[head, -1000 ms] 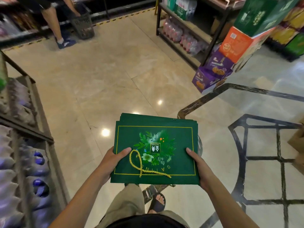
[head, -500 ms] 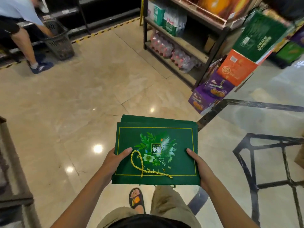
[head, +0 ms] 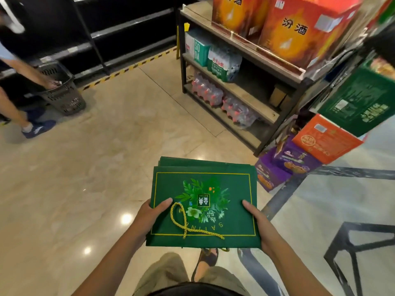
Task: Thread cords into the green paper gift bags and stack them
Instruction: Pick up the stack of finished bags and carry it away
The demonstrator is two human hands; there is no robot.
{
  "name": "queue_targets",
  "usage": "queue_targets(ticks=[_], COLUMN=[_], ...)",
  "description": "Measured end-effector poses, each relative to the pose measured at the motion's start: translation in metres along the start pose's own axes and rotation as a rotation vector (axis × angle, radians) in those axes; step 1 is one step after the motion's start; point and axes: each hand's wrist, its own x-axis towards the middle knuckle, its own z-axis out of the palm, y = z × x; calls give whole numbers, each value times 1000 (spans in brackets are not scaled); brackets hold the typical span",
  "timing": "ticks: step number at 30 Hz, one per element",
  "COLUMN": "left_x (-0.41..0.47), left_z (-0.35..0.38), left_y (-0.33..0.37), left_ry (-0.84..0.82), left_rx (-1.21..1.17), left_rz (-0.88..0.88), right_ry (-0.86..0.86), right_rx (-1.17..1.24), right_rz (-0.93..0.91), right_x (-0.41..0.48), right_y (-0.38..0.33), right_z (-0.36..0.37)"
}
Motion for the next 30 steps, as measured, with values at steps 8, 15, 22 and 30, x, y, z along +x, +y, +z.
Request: queue_targets(ticks=[8,15,22,30], left_x=[163,324,458,609], left_z=[8,12,60,143], left_y=[128,249,356,407], left_ry=[-29,-132,-223,-279], left_rx=[-5,79,196,252], left_rz=[11,20,16,-17], right_ry=[53,127,188,265], right_rx=[-37,108,221,289], right_rz=[-3,-13,4,-2], right_x=[140,255,350,474], right_y=[-140,-236,-331,-415], right_z=[53,95,96,51])
